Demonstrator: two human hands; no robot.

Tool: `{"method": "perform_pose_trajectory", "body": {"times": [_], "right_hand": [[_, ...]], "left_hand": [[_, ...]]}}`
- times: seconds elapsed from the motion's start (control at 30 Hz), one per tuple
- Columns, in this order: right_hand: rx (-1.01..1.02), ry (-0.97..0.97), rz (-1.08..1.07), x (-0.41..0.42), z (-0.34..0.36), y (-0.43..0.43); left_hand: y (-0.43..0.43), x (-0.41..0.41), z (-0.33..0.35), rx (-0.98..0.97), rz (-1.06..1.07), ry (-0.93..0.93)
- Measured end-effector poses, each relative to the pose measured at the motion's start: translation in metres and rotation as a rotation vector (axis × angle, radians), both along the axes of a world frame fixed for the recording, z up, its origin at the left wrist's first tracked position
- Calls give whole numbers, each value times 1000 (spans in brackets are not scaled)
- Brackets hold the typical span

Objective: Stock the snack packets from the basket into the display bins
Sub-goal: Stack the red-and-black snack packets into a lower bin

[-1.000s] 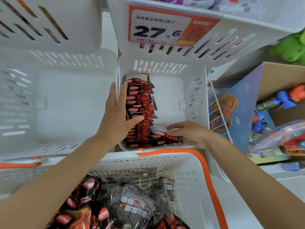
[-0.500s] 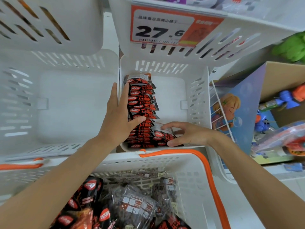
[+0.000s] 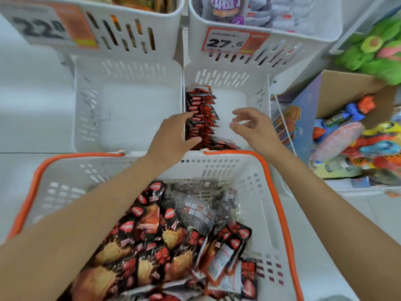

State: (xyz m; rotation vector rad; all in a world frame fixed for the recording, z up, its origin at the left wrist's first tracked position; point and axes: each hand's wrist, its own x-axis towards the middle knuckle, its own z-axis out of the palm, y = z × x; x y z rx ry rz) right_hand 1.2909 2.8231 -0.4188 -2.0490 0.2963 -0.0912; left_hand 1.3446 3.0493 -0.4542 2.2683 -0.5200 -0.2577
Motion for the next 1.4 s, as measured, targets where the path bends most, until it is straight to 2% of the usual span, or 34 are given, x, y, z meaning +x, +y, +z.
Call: {"method": "perform_pose_trajectory", "body": {"times": [0.1, 0.17, 0.2, 0.27, 0.33, 0.4, 0.5, 0.63, 0.73, 0.8, 0.87, 0.97, 1.03, 1.07, 1.2, 1.4], "right_hand": [[-25, 1, 68, -35, 8, 46], [-69, 107, 168, -60, 0, 71], [-100, 213, 264, -72, -8, 79], [-197, 549, 498, -96, -31, 95], [-320, 844, 633, -120, -55, 109], [-417, 909, 644, -139, -74, 122], [-364, 673, 543, -143, -79, 129], [-148, 384, 509, -127, -18, 147], [-9, 231, 415, -118, 5, 157], [-61, 290, 366, -121, -9, 157], [-175, 450, 421, -132, -46, 159], [-267, 711, 590, -156, -98, 173], [-391, 776, 673, -166, -118, 179], [-416, 757, 683, -167, -121, 179], [-231, 610, 543, -148, -100, 162], [-430, 343, 645, -89, 15, 140]], "left_hand": [[35, -35, 12, -6, 17, -65], [61, -60, 13, -18, 27, -66], [75, -71, 12, -13, 39, -49], [102, -94, 10, 12, 59, 12], [123, -112, 4, 32, 67, 102], [137, -126, 0, 54, 52, 190], [147, -140, 1, 41, 29, 294], [131, -151, 10, -49, -79, 487], [131, -149, 8, -70, -5, 486], [147, -143, 6, -133, 133, 453], [166, -137, 4, -169, 232, 413], [177, -136, -1, -210, 233, 431], [180, -142, -3, -248, 208, 444], [181, -144, -5, -252, 218, 452], [178, -146, -4, -191, 223, 393], [160, -131, 19, -268, 196, 383]]}}
